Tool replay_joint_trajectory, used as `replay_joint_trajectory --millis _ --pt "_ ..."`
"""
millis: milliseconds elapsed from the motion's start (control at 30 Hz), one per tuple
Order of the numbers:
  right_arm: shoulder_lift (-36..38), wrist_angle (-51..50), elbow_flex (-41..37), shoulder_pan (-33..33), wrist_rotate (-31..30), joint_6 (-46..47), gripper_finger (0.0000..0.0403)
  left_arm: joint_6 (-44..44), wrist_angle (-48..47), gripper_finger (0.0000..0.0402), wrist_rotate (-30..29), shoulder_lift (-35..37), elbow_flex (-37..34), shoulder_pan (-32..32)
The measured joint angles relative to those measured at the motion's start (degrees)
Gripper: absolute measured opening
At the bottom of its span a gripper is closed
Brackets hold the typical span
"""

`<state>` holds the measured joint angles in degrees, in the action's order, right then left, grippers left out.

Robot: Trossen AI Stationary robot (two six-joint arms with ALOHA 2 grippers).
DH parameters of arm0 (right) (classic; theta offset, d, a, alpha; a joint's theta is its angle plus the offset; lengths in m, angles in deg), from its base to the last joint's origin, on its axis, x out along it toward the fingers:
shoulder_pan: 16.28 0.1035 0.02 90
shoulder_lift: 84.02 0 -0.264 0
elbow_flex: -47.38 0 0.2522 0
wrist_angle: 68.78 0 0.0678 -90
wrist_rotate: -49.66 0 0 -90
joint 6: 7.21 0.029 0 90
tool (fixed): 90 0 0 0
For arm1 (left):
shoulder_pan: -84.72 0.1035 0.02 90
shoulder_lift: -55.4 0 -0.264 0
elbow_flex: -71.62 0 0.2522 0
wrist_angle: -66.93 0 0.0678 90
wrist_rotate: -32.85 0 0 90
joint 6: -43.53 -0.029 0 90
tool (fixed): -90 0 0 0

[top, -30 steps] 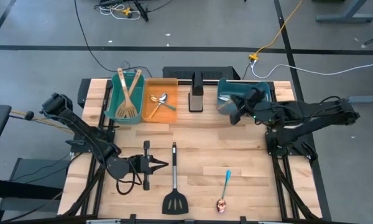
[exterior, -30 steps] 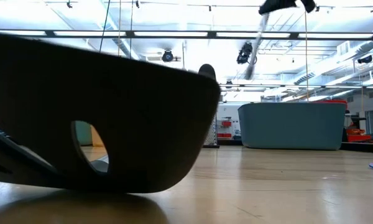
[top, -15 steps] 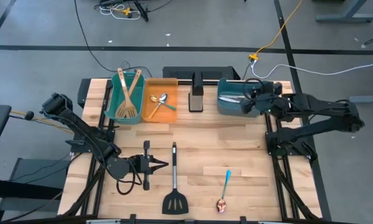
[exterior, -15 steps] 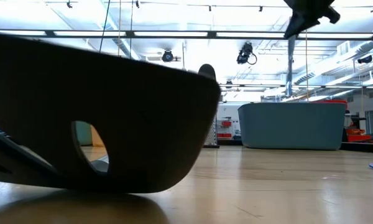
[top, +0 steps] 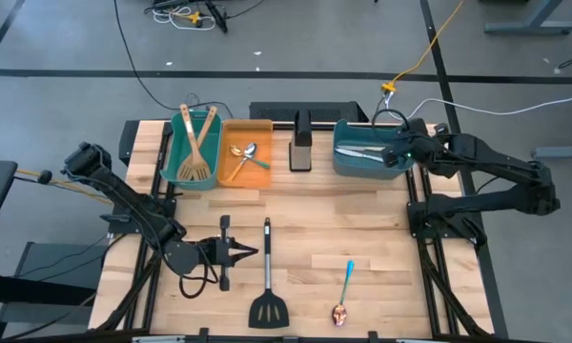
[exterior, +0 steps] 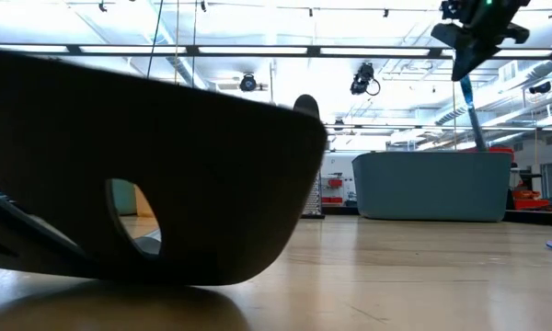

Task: Pick & Place Kitchen Items
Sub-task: Put the silver table knife into the blue bin

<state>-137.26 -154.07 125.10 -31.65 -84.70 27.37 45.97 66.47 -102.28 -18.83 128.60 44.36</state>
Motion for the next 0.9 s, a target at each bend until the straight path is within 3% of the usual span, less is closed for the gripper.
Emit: replay_joint_trajectory --millis 900 --pt "-0.2 -1.3 0.0 -3.1 0.9 0.5 0.0009 0.0 0.0 0.0014 0.0 0.0 0.0 0.1"
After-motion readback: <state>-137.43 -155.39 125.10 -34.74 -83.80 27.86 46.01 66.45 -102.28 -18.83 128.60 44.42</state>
